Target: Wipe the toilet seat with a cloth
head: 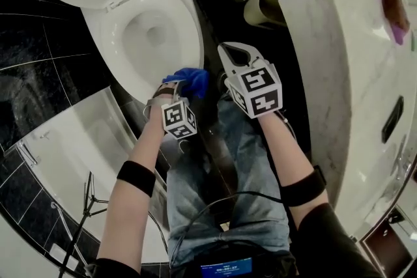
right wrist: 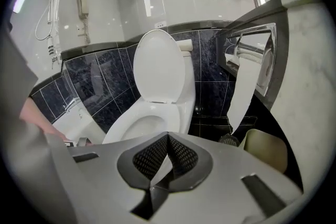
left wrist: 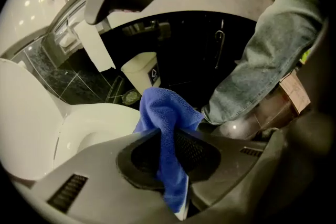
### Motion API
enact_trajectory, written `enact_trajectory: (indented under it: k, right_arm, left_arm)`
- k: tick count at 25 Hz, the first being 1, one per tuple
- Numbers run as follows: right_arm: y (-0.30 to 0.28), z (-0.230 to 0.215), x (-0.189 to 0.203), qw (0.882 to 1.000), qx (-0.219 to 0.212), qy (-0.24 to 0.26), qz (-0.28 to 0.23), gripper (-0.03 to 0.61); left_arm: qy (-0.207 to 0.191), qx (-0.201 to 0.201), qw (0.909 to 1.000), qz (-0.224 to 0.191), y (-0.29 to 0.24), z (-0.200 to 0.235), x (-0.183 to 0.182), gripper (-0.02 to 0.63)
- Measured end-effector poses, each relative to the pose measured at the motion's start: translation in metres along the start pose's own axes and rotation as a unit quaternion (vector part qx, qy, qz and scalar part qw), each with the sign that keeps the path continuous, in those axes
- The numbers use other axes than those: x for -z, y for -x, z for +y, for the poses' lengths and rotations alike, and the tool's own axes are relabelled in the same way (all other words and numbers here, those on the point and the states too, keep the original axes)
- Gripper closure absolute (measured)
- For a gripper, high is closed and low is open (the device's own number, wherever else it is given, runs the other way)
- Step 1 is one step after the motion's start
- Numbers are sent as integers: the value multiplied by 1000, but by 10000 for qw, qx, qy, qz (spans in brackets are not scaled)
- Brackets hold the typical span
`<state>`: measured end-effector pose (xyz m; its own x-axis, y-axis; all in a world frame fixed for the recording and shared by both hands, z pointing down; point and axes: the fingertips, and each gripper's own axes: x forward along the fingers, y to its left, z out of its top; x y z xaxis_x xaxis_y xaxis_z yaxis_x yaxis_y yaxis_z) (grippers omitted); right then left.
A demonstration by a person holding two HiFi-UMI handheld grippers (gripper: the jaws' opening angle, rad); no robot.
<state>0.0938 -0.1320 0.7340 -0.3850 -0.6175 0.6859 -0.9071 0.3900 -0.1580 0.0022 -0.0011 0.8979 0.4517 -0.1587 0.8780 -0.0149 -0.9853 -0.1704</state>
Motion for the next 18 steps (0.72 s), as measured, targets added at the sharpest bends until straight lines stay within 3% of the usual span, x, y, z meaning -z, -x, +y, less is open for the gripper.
enact_trajectory:
  k: [5, 11, 14, 18]
  right_arm:
    - [8, 14, -3, 10000, -25, 63, 65, 558]
    - [4, 30, -13, 9997, -131, 184, 96, 558]
    - [1, 36, -18, 9996, -183, 184, 89, 558]
    - [-6, 42, -26, 9994, -277, 186, 79, 558]
  left_arm:
    - [4, 110, 9998, 192, 12, -44, 26, 552]
    - [180, 215, 9994, 212, 26, -68, 40, 552]
    - [175, -110, 9998, -7, 42, -43, 31, 551]
    - [315, -775, 9964, -157, 62, 26, 26, 551]
